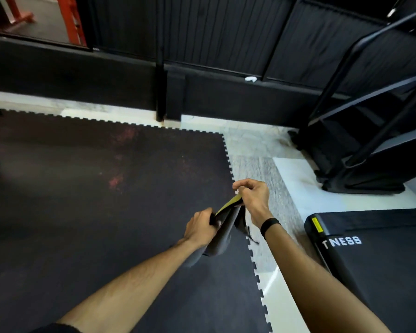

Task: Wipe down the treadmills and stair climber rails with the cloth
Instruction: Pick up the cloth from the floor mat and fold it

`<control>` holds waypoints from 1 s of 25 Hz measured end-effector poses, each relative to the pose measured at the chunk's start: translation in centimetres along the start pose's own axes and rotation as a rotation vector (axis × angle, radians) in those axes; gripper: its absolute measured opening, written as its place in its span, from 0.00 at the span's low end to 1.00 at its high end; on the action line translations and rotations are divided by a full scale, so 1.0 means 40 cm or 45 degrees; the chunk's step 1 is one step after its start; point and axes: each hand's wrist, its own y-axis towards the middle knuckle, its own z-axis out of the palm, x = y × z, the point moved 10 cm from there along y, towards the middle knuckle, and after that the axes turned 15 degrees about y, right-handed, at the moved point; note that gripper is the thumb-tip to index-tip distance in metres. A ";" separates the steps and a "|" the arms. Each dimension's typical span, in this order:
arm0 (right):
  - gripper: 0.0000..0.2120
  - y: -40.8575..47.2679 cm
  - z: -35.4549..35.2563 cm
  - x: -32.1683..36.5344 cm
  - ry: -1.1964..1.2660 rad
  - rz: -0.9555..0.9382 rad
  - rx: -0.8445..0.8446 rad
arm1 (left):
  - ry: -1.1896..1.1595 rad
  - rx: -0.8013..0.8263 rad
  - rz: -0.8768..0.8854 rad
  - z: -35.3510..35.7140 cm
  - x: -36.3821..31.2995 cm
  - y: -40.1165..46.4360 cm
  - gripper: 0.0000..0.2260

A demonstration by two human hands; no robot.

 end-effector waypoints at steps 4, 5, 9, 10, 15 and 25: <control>0.16 0.014 -0.178 0.087 0.117 -0.053 -0.215 | 0.132 0.014 0.054 -0.032 -0.019 0.043 0.03; 0.15 0.013 -0.219 0.100 0.115 -0.069 -0.247 | 0.171 0.010 0.067 -0.050 -0.028 0.058 0.02; 0.09 0.006 -0.312 0.107 0.122 -0.048 -0.232 | 0.488 -0.197 0.168 -0.175 -0.135 0.112 0.09; 0.09 0.004 -0.329 0.107 0.125 -0.042 -0.217 | 0.565 -0.258 0.208 -0.205 -0.179 0.119 0.11; 0.14 0.002 -0.369 0.135 -0.283 -0.152 -0.041 | 0.316 -0.241 0.262 -0.290 -0.359 0.157 0.18; 0.20 -0.017 -0.361 0.228 -0.668 -0.529 0.199 | -0.166 -0.105 0.697 -0.353 -0.573 0.123 0.18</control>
